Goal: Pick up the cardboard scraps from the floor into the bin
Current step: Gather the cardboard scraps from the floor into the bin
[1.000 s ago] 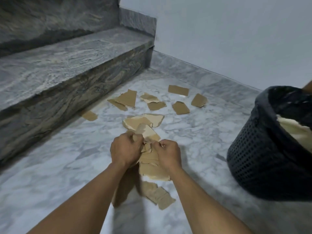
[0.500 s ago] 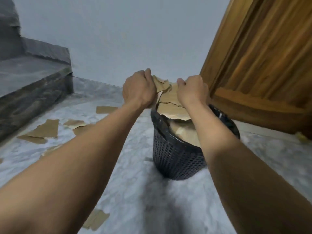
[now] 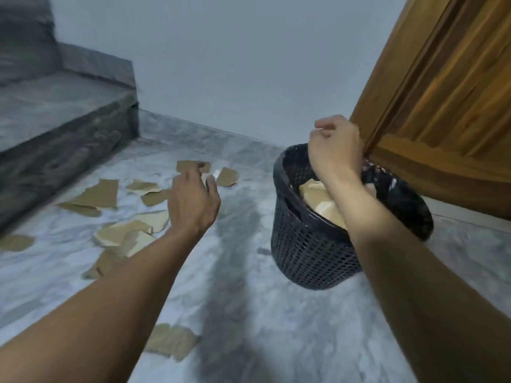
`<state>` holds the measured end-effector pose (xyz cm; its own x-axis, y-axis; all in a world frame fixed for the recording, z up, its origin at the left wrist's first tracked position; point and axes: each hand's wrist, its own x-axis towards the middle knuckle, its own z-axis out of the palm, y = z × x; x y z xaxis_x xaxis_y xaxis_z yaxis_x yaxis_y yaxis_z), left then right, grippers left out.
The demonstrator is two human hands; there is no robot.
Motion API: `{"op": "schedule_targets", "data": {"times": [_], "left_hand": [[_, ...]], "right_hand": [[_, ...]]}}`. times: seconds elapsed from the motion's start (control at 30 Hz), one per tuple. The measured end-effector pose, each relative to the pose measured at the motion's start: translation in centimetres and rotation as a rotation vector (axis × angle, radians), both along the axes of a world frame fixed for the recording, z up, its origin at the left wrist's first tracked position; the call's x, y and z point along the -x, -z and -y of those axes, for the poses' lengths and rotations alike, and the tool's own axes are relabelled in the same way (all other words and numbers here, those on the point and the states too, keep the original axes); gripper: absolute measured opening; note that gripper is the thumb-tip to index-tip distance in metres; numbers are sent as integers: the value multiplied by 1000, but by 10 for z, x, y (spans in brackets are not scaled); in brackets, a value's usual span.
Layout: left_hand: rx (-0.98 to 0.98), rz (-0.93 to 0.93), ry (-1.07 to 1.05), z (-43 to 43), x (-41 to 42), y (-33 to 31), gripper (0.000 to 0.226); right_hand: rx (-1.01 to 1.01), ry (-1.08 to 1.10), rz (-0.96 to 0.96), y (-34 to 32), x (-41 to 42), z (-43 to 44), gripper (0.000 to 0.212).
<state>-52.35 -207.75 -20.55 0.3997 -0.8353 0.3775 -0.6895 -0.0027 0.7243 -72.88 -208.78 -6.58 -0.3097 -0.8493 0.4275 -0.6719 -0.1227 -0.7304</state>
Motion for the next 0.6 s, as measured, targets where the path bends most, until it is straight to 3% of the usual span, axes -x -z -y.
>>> {"op": "schedule_targets", "data": {"times": [0.13,0.27,0.43,0.5,0.6], "left_hand": [[-330,152,-90,-19,-89,65,88],[-607,296,-43,-18,-145,108,130],[-518,512,-42,40,-194,133,127],[-483,502,-74,68,-217,138,123],[-537,403,-64,86,-238,162,118]], "right_hand": [[32,-205,-57,51,-78,29,20],[-195,-342,-115,134,-143,68,29],[-487,-369,-325,229,-172,157,101],[-554,-285,-430,256,-170,201,115],[-595,-253,-468,284,-178,257,117]]}}
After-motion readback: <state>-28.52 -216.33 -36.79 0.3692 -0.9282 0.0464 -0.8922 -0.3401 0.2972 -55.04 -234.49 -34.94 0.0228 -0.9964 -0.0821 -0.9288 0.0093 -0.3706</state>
